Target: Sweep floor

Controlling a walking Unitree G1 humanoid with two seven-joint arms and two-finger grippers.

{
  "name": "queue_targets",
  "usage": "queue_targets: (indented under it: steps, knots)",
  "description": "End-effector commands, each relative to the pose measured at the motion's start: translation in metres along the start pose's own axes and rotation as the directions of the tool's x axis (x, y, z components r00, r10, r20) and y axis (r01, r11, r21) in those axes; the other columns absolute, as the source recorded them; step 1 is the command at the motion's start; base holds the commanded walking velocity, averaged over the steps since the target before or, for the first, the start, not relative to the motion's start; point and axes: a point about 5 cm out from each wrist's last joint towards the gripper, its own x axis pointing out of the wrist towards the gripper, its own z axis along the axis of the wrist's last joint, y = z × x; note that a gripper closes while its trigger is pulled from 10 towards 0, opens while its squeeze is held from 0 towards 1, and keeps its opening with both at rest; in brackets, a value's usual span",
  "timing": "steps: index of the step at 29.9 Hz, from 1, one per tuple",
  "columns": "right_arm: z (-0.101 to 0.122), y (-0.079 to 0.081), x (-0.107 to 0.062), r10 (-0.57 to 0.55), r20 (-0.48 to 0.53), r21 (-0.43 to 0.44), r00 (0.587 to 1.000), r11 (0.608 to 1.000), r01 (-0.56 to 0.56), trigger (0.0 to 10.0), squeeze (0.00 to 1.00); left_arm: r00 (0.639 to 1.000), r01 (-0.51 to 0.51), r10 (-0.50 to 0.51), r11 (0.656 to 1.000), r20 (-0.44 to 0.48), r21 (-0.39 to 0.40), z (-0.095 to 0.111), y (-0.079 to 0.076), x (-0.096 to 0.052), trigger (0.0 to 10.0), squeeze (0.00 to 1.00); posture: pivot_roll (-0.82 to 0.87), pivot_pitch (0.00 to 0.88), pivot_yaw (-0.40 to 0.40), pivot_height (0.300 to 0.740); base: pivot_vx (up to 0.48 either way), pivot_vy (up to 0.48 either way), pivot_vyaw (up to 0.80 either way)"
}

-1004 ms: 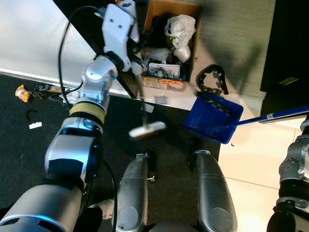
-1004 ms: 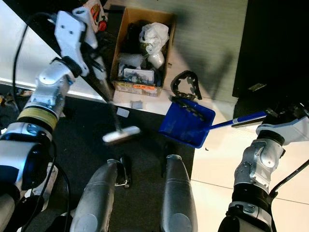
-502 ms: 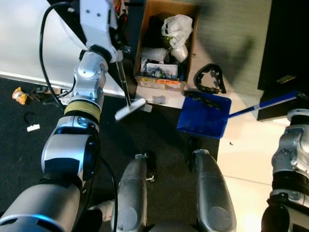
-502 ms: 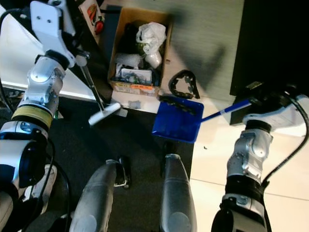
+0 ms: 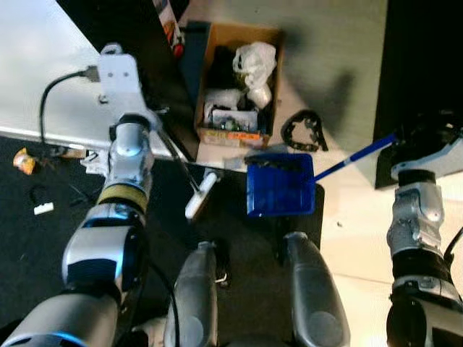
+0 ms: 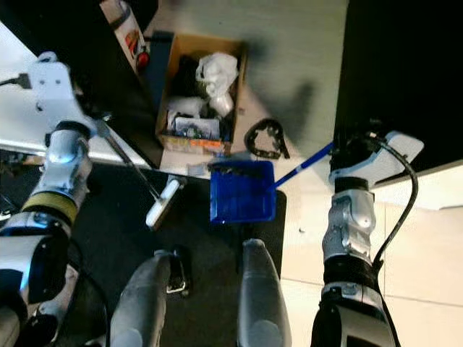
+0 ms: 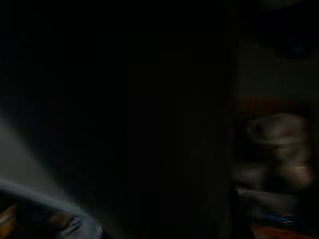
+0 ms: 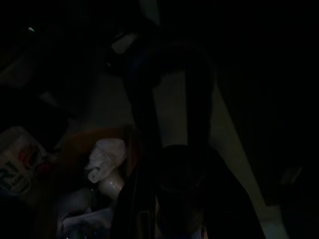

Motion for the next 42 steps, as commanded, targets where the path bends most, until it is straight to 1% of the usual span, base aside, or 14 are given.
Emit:
queue_targets:
  steps: [1, 2, 6, 9, 11, 13, 15, 17, 21, 28, 32, 33, 34, 42]
  knots:
    - [-0.026, 0.001, -0.012, -0.011, -0.106, 0.076, 0.994, 0.997, 0.019, 10.0, 0.00, 0.996, -0.054, 0.059, 0.996, -0.073, 0.072, -0.017, 0.020, -0.006, 10.0, 0.00, 0.01, 0.207, 0.063, 0.731, 0.000, 0.000, 0.00]
    - [-0.025, -0.004, -0.010, -0.030, -0.105, 0.081, 0.994, 0.996, 0.039, 10.0, 0.00, 0.991, -0.093, 0.101, 0.991, -0.083, 0.094, -0.023, 0.030, -0.010, 10.0, 0.00, 0.01, 0.181, 0.063, 0.731, 0.000, 0.000, 0.00]
    - [-0.023, -0.013, -0.010, -0.080, -0.096, 0.086, 0.992, 0.992, 0.089, 10.0, 0.00, 0.977, -0.172, 0.181, 0.981, -0.112, 0.087, -0.034, 0.039, -0.018, 10.0, 0.00, 0.01, 0.118, 0.067, 0.731, 0.000, 0.000, 0.00]
    - [-0.022, -0.017, -0.010, -0.100, -0.092, 0.089, 0.991, 0.990, 0.108, 10.0, 0.00, 0.973, -0.179, 0.188, 0.981, -0.133, 0.074, -0.039, 0.039, -0.021, 10.0, 0.00, 0.01, 0.100, 0.066, 0.731, 0.000, 0.000, 0.00]
    - [-0.022, -0.025, -0.011, -0.126, -0.104, 0.095, 0.987, 0.986, 0.136, 10.0, 0.00, 0.970, -0.159, 0.163, 0.987, -0.181, 0.037, -0.051, 0.031, -0.030, 10.0, 0.00, 0.01, 0.080, 0.069, 0.731, 0.000, 0.000, 0.00]
    - [-0.024, -0.027, -0.012, -0.124, -0.124, 0.076, 0.984, 0.988, 0.134, 10.0, 0.00, 0.967, -0.155, 0.160, 0.987, -0.198, 0.043, -0.057, 0.029, -0.034, 10.0, 0.00, 0.01, 0.070, 0.069, 0.731, 0.000, 0.000, 0.00]
    - [-0.025, -0.027, -0.012, -0.122, -0.127, 0.073, 0.984, 0.988, 0.132, 10.0, 0.00, 0.969, -0.150, 0.156, 0.988, -0.194, 0.041, -0.058, 0.027, -0.035, 10.0, 0.00, 0.01, 0.069, 0.070, 0.731, 0.000, 0.000, 0.00]
    - [-0.029, -0.028, -0.014, -0.116, -0.146, 0.067, 0.982, 0.990, 0.127, 10.0, 0.00, 0.969, -0.164, 0.159, 0.986, -0.189, -0.012, -0.064, 0.023, -0.042, 10.0, 0.00, 0.01, 0.064, 0.072, 0.731, 0.000, 0.000, 0.00]
    - [-0.030, -0.032, -0.017, -0.124, -0.151, 0.051, 0.981, 0.990, 0.133, 10.0, 0.00, 0.970, -0.145, 0.133, 0.989, -0.204, -0.043, -0.069, 0.019, -0.048, 10.0, 0.00, 0.00, 0.063, 0.073, 0.731, 0.000, 0.000, 0.00]
    - [-0.028, -0.045, -0.021, -0.151, -0.162, 0.003, 0.975, 0.988, 0.153, 10.0, 0.00, 0.974, -0.116, 0.108, 0.993, -0.201, -0.027, -0.072, 0.017, -0.053, 10.0, 0.00, 0.01, 0.063, 0.066, 0.731, 0.000, 0.000, 0.00]
    - [-0.025, -0.050, -0.021, -0.155, -0.165, -0.053, 0.974, 0.988, 0.149, 10.0, 0.00, 0.976, -0.105, 0.104, 0.994, -0.192, 0.009, -0.073, 0.019, -0.054, 10.0, 0.00, 0.01, 0.061, 0.064, 0.731, 0.000, 0.000, 0.00]
    - [-0.025, -0.050, -0.021, -0.135, -0.178, -0.109, 0.975, 0.987, 0.117, 10.0, 0.00, 0.978, -0.100, 0.105, 0.994, -0.183, 0.033, -0.073, 0.019, -0.055, 10.0, 0.00, 0.01, 0.056, 0.062, 0.731, 0.000, 0.000, 0.00]
    - [-0.025, -0.050, -0.020, -0.131, -0.183, -0.126, 0.974, 0.986, 0.109, 10.0, 0.00, 0.978, -0.097, 0.102, 0.994, -0.180, 0.041, -0.073, 0.019, -0.055, 10.0, 0.00, 0.01, 0.056, 0.062, 0.731, 0.000, 0.000, 0.00]
    - [-0.022, -0.053, -0.019, -0.156, -0.173, -0.155, 0.972, 0.979, 0.129, 10.0, 0.00, 0.980, -0.084, 0.095, 0.994, -0.175, 0.070, -0.073, 0.019, -0.055, 10.0, 0.00, 0.01, 0.050, 0.061, 0.731, 0.000, 0.000, 0.00]
